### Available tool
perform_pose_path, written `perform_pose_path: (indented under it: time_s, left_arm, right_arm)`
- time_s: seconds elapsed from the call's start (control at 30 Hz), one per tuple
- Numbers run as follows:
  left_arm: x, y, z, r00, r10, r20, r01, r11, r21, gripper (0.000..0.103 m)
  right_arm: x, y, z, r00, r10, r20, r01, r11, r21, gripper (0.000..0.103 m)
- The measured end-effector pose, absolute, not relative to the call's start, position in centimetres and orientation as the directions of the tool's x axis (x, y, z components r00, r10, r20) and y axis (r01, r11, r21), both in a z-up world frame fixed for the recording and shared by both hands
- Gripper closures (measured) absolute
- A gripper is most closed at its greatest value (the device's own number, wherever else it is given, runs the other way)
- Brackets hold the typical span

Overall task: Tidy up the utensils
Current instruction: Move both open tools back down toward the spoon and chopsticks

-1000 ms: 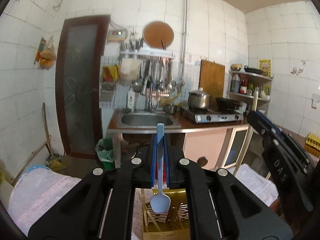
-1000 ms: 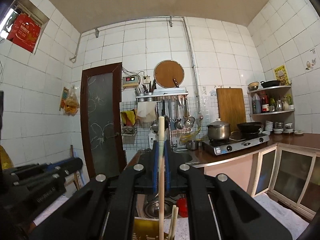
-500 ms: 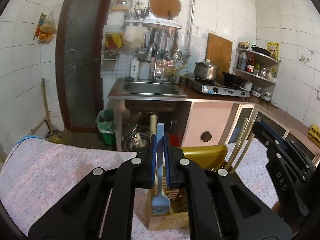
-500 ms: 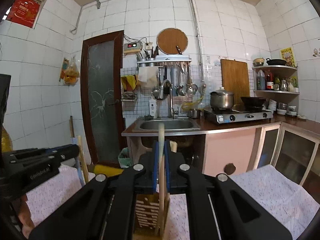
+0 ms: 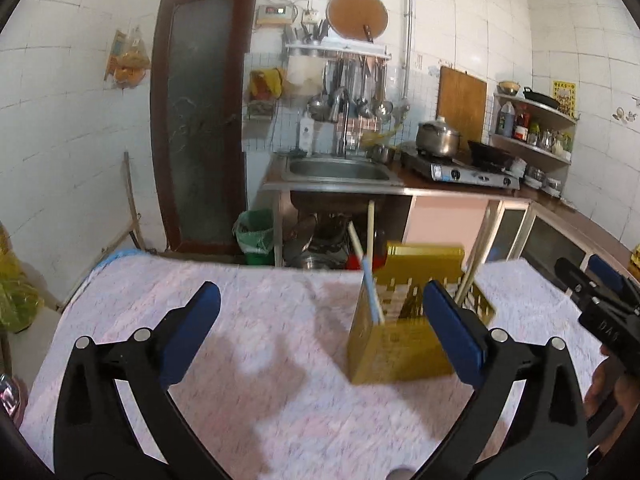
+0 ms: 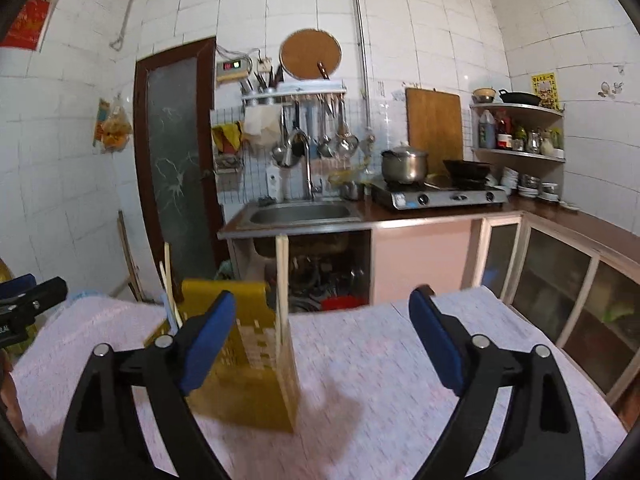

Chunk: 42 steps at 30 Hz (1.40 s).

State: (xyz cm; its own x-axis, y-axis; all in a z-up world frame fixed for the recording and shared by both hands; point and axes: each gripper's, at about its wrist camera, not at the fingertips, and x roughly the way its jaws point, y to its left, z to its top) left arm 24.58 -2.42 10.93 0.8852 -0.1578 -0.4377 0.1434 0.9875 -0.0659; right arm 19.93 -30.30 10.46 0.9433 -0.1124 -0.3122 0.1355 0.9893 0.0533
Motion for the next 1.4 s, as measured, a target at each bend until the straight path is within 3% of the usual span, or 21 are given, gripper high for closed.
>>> perform_pose_path:
  time_s: [0.37,0.67,1.2,1.3,1.4]
  left_arm:
    - [21.7,0.0,2.7,0.770,-0.140,-0.623,0.116,0.990,-0.078,0.005]
    - [20.7,-0.6,-2.6,0.687,-0.121,-0.717,0.122,0.991,-0.049,0.005]
    - [21.1,-1.6,-6.7,0.633,-0.074,-0.770,0.128,0.992,0.010,0.005]
    - [21.2,-1.5,-6.9,0.624,-0.078,-0.778,0.126,0.992,0.002,0.005]
    - [21.3,-1.4,-7.0,0.616,-0.078,-0.784,0.123,0.992,-0.001,0.005]
  right_arm:
    - [15.8,-28.7,3.0,0.855,-0.084,-0.512,0.137,0.988,0.067,0.015]
    - [15.8,-26.5,-3.9,0.749,-0.064,-0.659,0.127,0.991,0.048,0.015]
    - [18.2,-24.8,-6.0,0.667,-0.047,-0.744,0.097,0.995,0.024,0.017]
    - [18.2,-24.7,-6.1,0.662,-0.043,-0.748,0.100,0.994,0.032,0.029]
    - [18.3,-24.5,-6.3,0.646,-0.035,-0.763,0.099,0.994,0.038,0.033]
